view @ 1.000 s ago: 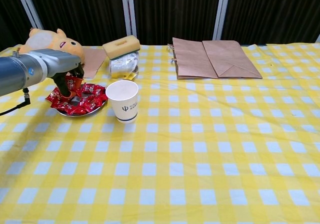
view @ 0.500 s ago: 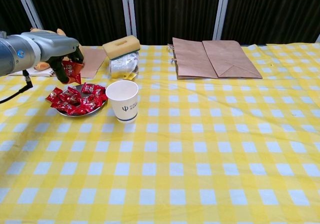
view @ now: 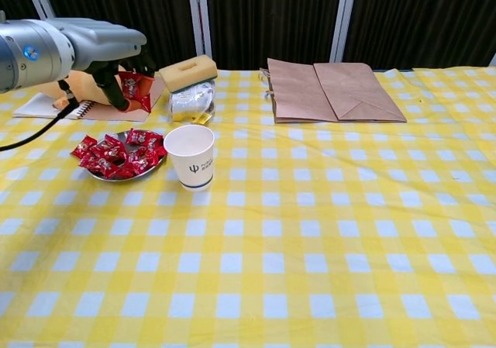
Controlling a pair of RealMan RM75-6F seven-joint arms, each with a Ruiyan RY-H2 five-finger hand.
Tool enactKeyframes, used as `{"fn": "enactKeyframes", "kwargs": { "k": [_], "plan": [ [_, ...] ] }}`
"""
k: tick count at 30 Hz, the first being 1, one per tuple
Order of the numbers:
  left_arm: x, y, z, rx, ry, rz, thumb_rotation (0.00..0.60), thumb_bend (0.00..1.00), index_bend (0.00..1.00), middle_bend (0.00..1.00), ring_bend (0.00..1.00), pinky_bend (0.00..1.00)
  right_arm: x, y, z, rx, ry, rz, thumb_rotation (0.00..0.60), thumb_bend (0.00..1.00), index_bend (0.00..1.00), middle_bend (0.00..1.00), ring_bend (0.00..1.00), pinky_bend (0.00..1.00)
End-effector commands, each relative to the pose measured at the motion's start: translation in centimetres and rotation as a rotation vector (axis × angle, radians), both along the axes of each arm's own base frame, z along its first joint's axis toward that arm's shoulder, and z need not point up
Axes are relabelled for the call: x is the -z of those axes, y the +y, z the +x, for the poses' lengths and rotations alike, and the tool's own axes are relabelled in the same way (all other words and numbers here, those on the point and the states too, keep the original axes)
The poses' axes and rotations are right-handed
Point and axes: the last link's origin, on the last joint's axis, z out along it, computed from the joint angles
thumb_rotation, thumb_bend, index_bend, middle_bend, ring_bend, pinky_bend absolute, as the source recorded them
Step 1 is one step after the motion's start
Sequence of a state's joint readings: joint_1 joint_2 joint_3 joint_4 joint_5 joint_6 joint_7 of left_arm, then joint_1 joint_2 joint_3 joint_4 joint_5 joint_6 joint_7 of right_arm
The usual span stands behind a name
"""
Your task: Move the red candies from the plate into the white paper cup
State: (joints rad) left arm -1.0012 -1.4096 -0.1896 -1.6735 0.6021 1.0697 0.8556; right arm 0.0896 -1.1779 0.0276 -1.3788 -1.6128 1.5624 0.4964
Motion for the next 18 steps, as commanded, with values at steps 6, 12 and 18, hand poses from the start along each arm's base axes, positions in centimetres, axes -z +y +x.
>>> {"fn": "enactKeyframes", "kwargs": {
  "k": [6, 12, 18],
  "plan": [
    [2.2, -2.0, 3.2, 0.08, -0.02, -0.072, 0.6, 0.44, 0.57, 0.53, 0.96, 0.96, -0.1, 0.0, 0.0, -0.002, -0.007, -0.006, 0.6, 0.42, 0.0, 0.0, 0.0, 0.0],
    [3.5, -2.6, 3.8, 0.086, -0.001, -0.094, 0.6, 0.44, 0.57, 0.53, 0.96, 0.96, -0.2, 0.1, 0.0, -0.008, -0.013, -0.007, 0.6, 0.42, 0.0, 0.0, 0.0, 0.0],
    [3.7, -2.4, 3.6, 0.073, 0.013, -0.087, 0.6, 0.44, 0.56, 0.53, 0.96, 0.96, -0.2, 0.0, 0.1, -0.011, -0.02, -0.01, 0.6, 0.42, 0.0, 0.0, 0.0, 0.0]
  ]
}}
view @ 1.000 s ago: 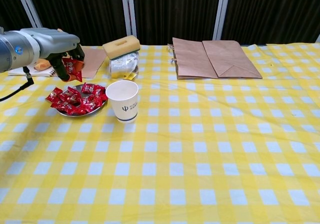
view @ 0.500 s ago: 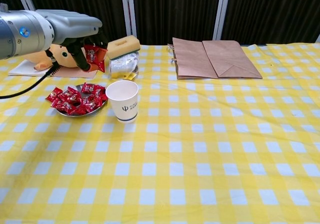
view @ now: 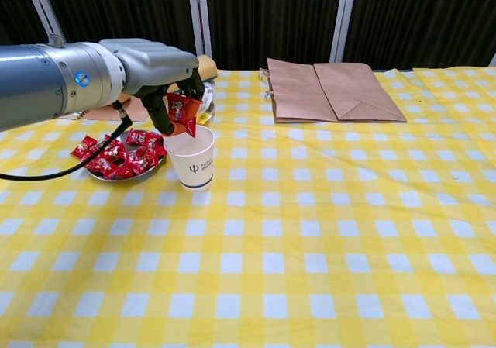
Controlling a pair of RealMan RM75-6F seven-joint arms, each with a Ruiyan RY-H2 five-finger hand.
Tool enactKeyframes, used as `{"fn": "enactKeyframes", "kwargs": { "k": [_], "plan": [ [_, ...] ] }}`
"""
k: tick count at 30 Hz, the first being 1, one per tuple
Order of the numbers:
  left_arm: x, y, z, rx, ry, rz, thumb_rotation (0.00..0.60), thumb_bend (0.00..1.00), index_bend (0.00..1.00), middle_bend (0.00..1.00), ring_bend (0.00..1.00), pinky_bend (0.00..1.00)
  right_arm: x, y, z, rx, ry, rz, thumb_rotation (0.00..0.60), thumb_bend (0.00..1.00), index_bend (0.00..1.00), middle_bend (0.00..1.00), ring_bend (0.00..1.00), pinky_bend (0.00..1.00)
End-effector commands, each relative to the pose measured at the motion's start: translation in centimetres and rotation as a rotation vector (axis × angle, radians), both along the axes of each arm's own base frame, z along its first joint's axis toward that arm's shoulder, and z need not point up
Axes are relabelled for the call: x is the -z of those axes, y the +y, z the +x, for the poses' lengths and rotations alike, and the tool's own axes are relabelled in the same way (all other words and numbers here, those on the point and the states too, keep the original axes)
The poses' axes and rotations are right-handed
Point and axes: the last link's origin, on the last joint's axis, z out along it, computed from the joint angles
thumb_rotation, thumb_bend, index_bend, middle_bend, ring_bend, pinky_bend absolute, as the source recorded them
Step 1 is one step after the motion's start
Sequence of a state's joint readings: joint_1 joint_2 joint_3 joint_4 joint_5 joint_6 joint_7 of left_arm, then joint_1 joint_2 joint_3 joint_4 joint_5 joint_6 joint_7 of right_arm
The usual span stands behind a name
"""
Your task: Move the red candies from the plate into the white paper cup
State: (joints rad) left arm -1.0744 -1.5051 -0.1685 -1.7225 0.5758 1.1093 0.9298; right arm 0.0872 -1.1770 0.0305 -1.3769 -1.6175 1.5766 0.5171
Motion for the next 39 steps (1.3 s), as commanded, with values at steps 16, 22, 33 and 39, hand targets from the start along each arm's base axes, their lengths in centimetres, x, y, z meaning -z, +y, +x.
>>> {"fn": "enactKeyframes", "kwargs": {
  "k": [16, 22, 33, 39],
  "plan": [
    [0.55, 0.36, -0.54, -0.027, 0.007, -0.002, 0.6, 0.43, 0.54, 0.51, 0.96, 0.96, -0.05, 0.03, 0.03, -0.001, -0.001, -0.002, 0.6, 0.42, 0.0, 0.0, 0.0, 0.0],
    [0.62, 0.46, -0.43, -0.026, 0.002, 0.0, 0.6, 0.42, 0.54, 0.51, 0.96, 0.96, -0.01, 0.03, 0.08, -0.003, -0.003, 0.0, 0.6, 0.42, 0.0, 0.0, 0.0, 0.0],
    [0.83, 0.37, -0.5, -0.026, 0.007, -0.005, 0.6, 0.38, 0.51, 0.48, 0.96, 0.96, -0.08, 0.04, 0.14, -0.006, -0.008, -0.002, 0.6, 0.42, 0.0, 0.0, 0.0, 0.0],
    [0.84, 0.26, -0.39, -0.023, 0.006, -0.011, 0.6, 0.36, 0.47, 0.45, 0.96, 0.96, -0.12, 0.05, 0.13, -0.006, -0.009, -0.004, 0.6, 0.42, 0.0, 0.0, 0.0, 0.0]
  ]
}}
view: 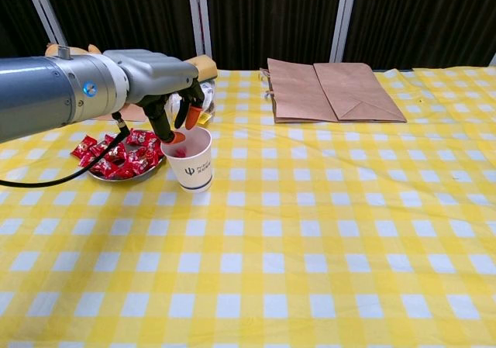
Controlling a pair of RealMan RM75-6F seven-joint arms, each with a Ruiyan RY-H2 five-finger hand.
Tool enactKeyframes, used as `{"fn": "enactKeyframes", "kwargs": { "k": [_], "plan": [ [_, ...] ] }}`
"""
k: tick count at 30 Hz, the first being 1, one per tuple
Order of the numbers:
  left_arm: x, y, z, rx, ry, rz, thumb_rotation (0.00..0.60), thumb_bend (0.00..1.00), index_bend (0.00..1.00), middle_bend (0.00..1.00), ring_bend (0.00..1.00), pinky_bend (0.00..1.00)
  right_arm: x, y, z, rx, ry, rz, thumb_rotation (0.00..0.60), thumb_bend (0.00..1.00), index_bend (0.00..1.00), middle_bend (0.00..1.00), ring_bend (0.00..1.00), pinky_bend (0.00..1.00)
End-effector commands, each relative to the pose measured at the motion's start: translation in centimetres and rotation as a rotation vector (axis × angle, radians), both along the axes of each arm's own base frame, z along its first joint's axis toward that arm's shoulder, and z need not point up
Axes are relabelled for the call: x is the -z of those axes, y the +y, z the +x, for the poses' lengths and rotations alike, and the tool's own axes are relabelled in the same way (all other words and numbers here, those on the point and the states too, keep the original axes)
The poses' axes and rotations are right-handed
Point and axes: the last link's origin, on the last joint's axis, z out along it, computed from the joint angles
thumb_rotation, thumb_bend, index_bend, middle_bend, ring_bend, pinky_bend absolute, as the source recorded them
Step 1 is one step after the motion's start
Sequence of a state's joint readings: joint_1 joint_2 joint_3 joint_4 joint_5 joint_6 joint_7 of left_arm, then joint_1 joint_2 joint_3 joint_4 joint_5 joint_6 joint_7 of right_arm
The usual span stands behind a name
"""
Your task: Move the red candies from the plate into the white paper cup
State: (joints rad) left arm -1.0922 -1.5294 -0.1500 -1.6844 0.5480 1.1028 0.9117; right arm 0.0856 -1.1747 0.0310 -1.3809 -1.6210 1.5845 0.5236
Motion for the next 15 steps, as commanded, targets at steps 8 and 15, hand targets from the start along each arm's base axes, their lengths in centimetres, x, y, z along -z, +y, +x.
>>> {"fn": "enactKeyframes", "kwargs": {
  "k": [8, 15],
  "plan": [
    [-0.6, 0.1, 0.4, 0.004, -0.035, 0.013, 0.6, 0.36, 0.45, 0.41, 0.96, 0.96, 0.0, 0.0, 0.0, 0.0, 0.0, -0.001, 0.6, 0.42, 0.0, 0.0, 0.0, 0.0],
    [-3.1, 0.7, 0.0, -0.001, -0.07, 0.066, 0.6, 0.29, 0.42, 0.39, 0.96, 0.96, -0.1, 0.0, -0.1, 0.0, -0.001, -0.003, 0.6, 0.42, 0.0, 0.0, 0.0, 0.0]
  ]
}}
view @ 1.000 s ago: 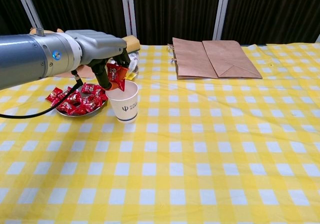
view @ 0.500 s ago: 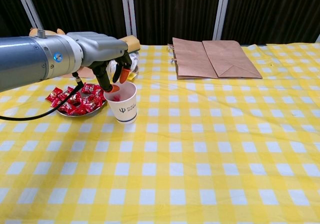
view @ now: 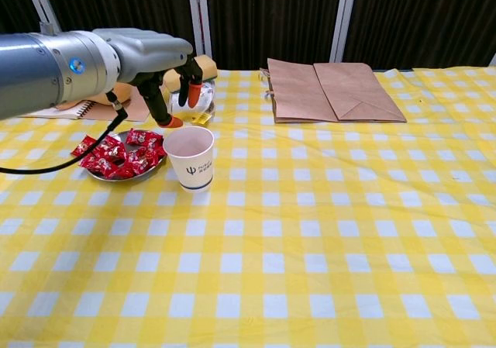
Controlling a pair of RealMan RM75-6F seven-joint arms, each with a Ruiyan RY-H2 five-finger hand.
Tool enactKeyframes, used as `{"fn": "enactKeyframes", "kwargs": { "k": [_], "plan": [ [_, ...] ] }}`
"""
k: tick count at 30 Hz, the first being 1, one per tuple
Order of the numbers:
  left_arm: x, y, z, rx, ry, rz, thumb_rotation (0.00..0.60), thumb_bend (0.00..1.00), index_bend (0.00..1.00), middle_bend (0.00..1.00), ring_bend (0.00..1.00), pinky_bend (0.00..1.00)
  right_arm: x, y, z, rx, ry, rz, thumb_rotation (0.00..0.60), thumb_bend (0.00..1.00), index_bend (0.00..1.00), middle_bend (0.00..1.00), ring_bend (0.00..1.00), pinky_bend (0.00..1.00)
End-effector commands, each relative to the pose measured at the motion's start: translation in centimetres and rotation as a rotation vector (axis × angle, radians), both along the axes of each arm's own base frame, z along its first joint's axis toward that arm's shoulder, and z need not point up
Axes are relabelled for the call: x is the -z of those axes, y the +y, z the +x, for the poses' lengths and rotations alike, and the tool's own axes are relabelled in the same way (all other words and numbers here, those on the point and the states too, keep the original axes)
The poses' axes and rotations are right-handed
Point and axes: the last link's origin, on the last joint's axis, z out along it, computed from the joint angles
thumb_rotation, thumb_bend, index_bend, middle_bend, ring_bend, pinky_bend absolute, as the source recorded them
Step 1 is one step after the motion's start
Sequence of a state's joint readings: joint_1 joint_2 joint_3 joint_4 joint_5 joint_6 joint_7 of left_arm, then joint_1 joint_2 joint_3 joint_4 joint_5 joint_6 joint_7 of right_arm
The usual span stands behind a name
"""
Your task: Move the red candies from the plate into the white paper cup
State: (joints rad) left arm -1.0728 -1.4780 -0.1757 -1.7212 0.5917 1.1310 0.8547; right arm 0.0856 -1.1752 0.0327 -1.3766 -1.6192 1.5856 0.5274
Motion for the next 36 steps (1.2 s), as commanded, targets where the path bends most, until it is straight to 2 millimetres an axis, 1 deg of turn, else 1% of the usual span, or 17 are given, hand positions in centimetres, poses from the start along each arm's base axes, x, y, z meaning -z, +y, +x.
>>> {"fn": "enactKeyframes", "kwargs": {
  "k": [1, 3, 7, 10, 13, 19, 25, 32, 36],
  "plan": [
    [-1.3, 0.2, -0.8, -0.011, 0.009, 0.019, 0.6, 0.28, 0.41, 0.38, 0.96, 0.96, 0.0, 0.0, 0.0, 0.0, 0.0, 0.0, 0.6, 0.42, 0.0, 0.0, 0.0, 0.0],
    [-1.9, 0.2, -1.6, -0.021, 0.034, 0.019, 0.6, 0.26, 0.4, 0.37, 0.96, 0.96, 0.0, 0.0, 0.0, -0.002, 0.001, 0.001, 0.6, 0.42, 0.0, 0.0, 0.0, 0.0],
    [-3.1, 0.1, -4.0, -0.065, 0.085, 0.026, 0.6, 0.25, 0.39, 0.37, 0.96, 0.96, 0.0, 0.0, 0.0, -0.002, 0.002, 0.001, 0.6, 0.42, 0.0, 0.0, 0.0, 0.0],
    [-3.6, 0.3, -6.0, -0.113, 0.106, 0.033, 0.6, 0.24, 0.38, 0.37, 0.96, 0.96, 0.1, 0.0, 0.1, -0.003, 0.002, 0.001, 0.6, 0.42, 0.0, 0.0, 0.0, 0.0],
    [-3.8, 0.4, -7.8, -0.15, 0.136, 0.032, 0.6, 0.24, 0.38, 0.37, 0.96, 0.96, 0.1, 0.1, 0.1, -0.003, 0.003, 0.002, 0.6, 0.42, 0.0, 0.0, 0.0, 0.0],
    [-3.4, 0.7, -10.3, -0.202, 0.203, 0.019, 0.6, 0.23, 0.36, 0.34, 0.96, 0.96, 0.2, 0.0, 0.1, -0.001, 0.005, 0.004, 0.6, 0.42, 0.0, 0.0, 0.0, 0.0],
    [-2.1, 1.4, -11.3, -0.247, 0.227, 0.004, 0.6, 0.22, 0.36, 0.34, 0.96, 0.96, 0.1, 0.0, 0.0, 0.003, 0.006, 0.003, 0.6, 0.42, 0.0, 0.0, 0.0, 0.0],
    [-0.3, 2.0, -11.4, -0.254, 0.245, -0.01, 0.6, 0.22, 0.36, 0.33, 0.96, 0.96, 0.1, 0.0, 0.0, 0.004, 0.002, 0.003, 0.6, 0.42, 0.0, 0.0, 0.0, 0.0],
    [0.4, 2.3, -11.6, -0.261, 0.25, -0.011, 0.6, 0.22, 0.34, 0.32, 0.96, 0.96, 0.1, 0.0, 0.0, 0.004, 0.0, 0.004, 0.6, 0.42, 0.0, 0.0, 0.0, 0.0]
  ]
}}
